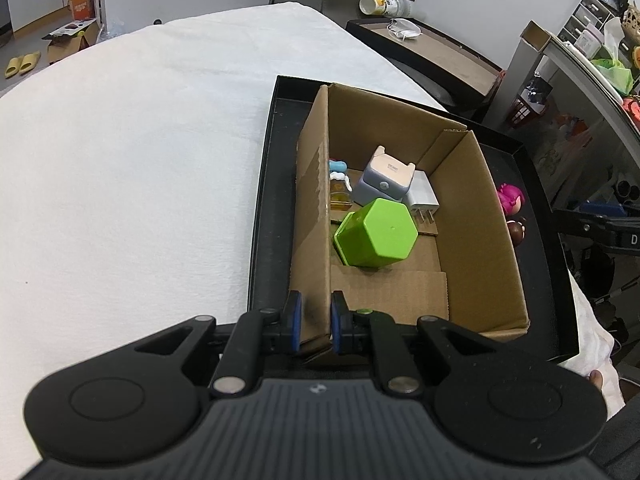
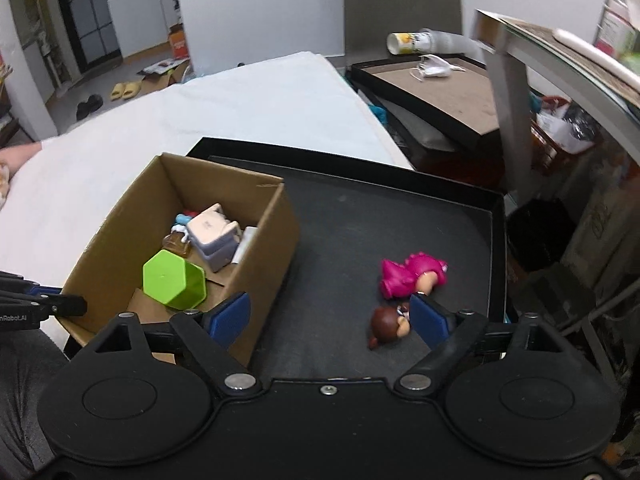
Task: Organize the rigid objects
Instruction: 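Move the right gripper to the brown-haired doll figurine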
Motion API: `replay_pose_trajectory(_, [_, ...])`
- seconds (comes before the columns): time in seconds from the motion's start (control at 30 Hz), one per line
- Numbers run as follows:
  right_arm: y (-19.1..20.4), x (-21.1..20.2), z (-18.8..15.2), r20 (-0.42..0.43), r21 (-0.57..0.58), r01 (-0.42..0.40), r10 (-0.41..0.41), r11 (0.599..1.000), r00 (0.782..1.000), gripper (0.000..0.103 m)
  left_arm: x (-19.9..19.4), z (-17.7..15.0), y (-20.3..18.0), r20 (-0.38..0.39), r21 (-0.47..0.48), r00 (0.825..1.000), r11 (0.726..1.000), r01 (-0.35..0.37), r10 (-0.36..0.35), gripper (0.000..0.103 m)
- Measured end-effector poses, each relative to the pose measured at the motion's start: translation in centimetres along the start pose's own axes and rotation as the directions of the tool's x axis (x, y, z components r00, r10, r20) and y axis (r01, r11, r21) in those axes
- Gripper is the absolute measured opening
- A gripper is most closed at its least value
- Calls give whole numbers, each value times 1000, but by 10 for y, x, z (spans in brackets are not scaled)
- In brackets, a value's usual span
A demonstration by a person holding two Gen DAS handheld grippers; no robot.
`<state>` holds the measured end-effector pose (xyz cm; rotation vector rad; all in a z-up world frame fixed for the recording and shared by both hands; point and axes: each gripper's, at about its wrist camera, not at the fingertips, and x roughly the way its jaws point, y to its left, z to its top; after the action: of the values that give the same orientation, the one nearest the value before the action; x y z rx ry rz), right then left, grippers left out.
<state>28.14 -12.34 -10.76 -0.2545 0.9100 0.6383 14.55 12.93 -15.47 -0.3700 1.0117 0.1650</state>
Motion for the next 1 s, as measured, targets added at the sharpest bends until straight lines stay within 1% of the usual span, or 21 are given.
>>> replay_pose_trajectory(0.1, [-11, 0, -6, 1, 38, -17, 17, 999, 1000, 87, 0, 0, -1, 0, 2, 1000, 1000, -7, 7, 14])
replay_pose_trajectory(0.2, [-23, 1, -10, -2, 86, -15, 15, 996, 1000, 87, 0, 1, -2, -3, 1, 1000, 1000, -14, 14, 13])
replay_pose_trajectory(0.3, [-36, 2, -12, 3, 122, -38, 38, 992, 999, 87, 0, 1, -3, -4, -3, 1000, 1000, -19, 19, 14])
replay_pose_trajectory(0.63, [-57, 8, -12, -1, 176, -37, 38, 984, 999, 87, 3, 2, -4, -12, -2, 999, 1000, -30, 30, 14])
replay_pose_trajectory(0.83, [-66, 23, -11, -35, 222, -42, 51, 974, 998, 87, 3, 2, -2, -12, -5, 1000, 1000, -20, 20, 14])
replay_pose_trajectory(1.0, [-67, 38, -10, -72, 246, -30, 49, 969, 996, 86, 2, 1, 0, -9, -8, 1000, 1000, -7, 7, 14])
